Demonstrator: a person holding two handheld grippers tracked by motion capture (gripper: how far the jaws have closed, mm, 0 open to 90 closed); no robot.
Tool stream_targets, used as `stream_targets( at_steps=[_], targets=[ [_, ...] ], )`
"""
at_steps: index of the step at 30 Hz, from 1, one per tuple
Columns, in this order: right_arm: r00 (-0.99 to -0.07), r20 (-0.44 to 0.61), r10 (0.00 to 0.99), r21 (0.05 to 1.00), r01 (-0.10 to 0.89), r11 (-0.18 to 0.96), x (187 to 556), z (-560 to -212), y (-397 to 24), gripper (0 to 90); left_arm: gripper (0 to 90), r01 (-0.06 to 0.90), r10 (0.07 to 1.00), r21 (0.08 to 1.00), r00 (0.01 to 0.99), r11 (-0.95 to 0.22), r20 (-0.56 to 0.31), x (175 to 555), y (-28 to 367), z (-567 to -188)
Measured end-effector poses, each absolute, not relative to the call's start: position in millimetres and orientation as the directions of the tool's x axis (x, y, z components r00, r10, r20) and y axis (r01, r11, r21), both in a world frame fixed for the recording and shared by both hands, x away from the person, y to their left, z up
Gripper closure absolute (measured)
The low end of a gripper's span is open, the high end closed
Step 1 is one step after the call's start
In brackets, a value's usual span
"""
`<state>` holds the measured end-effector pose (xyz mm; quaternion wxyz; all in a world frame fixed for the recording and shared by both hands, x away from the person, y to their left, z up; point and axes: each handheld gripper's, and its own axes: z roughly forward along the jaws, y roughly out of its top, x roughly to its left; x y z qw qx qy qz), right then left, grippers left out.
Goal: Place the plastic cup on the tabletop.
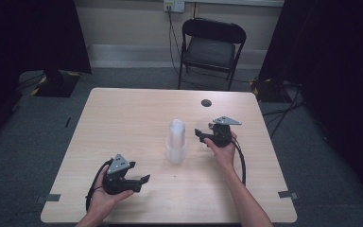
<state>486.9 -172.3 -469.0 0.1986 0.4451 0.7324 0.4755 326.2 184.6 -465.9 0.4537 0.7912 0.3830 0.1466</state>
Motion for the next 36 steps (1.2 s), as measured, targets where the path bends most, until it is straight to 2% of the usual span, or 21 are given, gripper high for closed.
stream_targets(
  at_steps=[22, 36],
  targets=[
    [-0.538, 0.113, 0.835, 0.855, 0.481, 0.194, 475.0, -475.2, -176.1, 29.6, 22.0, 0.475, 0.743, 0.827, 0.661, -0.300, -0.110, 326.8, 184.5, -466.4],
    [-0.532, 0.123, 0.838, 0.843, 0.502, 0.195, 469.5, -479.6, -180.1, 19.4, 22.0, 0.478, 0.746, 0.824, 0.657, -0.303, -0.107, 328.7, 185.3, -467.8]
  ],
)
